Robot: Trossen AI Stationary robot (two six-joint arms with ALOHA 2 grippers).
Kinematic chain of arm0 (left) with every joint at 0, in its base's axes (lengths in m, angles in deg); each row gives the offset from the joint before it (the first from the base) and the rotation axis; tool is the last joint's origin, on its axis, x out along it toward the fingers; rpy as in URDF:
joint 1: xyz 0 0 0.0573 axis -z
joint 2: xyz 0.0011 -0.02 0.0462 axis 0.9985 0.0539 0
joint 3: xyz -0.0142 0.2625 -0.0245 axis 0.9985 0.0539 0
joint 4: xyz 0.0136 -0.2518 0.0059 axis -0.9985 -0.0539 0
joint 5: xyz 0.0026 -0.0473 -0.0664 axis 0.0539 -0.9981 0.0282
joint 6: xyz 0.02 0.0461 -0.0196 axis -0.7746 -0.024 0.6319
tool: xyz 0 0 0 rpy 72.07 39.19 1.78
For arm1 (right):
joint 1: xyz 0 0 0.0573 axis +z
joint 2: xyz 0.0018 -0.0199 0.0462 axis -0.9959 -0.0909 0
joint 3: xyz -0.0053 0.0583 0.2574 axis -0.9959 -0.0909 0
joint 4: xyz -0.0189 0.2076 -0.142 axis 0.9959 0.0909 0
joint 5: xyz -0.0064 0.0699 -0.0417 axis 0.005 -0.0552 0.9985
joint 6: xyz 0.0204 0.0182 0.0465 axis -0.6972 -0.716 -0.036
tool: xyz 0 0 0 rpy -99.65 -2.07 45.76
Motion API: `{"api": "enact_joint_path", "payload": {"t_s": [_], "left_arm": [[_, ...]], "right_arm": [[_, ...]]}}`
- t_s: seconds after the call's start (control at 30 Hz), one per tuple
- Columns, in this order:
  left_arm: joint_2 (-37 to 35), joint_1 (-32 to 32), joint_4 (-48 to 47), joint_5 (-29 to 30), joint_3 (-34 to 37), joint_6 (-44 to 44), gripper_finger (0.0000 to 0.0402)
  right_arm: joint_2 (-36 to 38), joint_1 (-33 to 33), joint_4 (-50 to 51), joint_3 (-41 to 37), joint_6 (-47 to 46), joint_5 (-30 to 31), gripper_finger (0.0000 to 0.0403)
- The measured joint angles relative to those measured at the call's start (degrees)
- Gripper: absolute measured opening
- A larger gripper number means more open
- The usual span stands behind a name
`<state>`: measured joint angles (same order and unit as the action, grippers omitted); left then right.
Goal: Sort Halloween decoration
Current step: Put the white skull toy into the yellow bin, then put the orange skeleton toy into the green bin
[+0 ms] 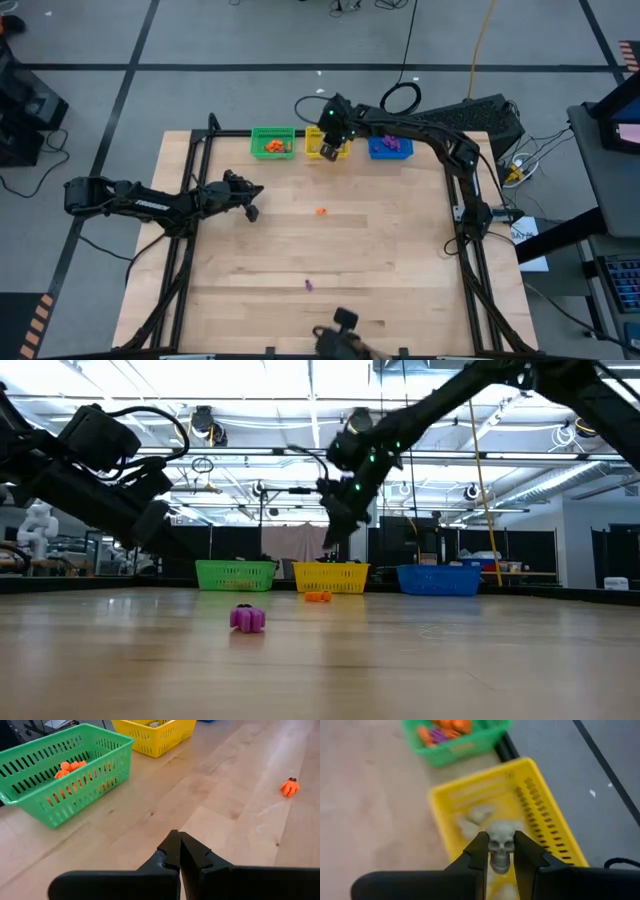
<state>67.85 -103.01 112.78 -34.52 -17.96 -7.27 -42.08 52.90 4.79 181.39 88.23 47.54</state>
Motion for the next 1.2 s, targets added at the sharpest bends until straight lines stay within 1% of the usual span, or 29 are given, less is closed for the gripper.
{"api": "enact_joint_path", "payload": {"t_s": [0.13, 0.27, 0.4, 0.47, 0.57, 0.8, 0.9, 0.97, 1.03, 1.1, 1.2], "left_arm": [[0.0, 0.0, -0.2, -1.3, 0.0, 0.0, 0.0002], [0.0, 0.0, -0.3, -4.1, 0.0, 0.0, 0.0002], [0.0, 0.0, -0.3, -4.2, 0.0, 0.0, 0.0002], [0.0, 0.0, -0.3, -4.2, 0.0, 0.0, 0.0002], [0.0, 0.0, -0.3, -4.2, 0.0, 0.1, 0.0002], [0.0, 0.0, -0.3, -4.2, 0.0, 0.1, 0.0002], [0.0, 0.0, -0.3, -5.2, 0.0, 0.2, 0.0002], [0.0, 0.0, -0.3, -5.6, 0.0, 0.2, 0.0002], [0.0, 0.0, -0.3, -5.6, 0.0, 0.2, 0.0002], [0.0, 0.0, -0.3, -5.6, 0.0, 0.1, 0.0002], [0.0, 0.0, -0.3, -5.6, 0.0, 0.1, 0.0002]], "right_arm": [[-3.2, -3.6, -0.4, 0.0, 0.3, -4.2, 0.0037], [-6.2, -5.4, -0.4, 0.0, 0.5, -4.0, 0.0037], [-7.3, -5.7, -1.0, 0.0, 0.4, -3.9, 0.0039], [-7.2, -5.7, -0.9, 0.0, -0.1, -2.5, 0.0046], [-7.1, -5.6, -0.7, 0.0, -0.3, -1.0, 0.0067], [-6.1, -5.5, 1.1, 0.0, -4.4, -0.8, 0.0142], [-4.3, -5.4, 2.7, 0.0, -2.4, 2.4, 0.0156], [-2.7, -5.2, 3.6, 0.0, -1.9, 4.6, 0.0152], [-1.3, -5.0, 4.2, 0.0, -1.8, 4.8, 0.0136], [0.0, -4.4, 3.9, 0.0, -1.6, 4.9, 0.0112], [0.6, -2.8, 2.3, -0.2, -0.3, 4.7, 0.0066]]}}
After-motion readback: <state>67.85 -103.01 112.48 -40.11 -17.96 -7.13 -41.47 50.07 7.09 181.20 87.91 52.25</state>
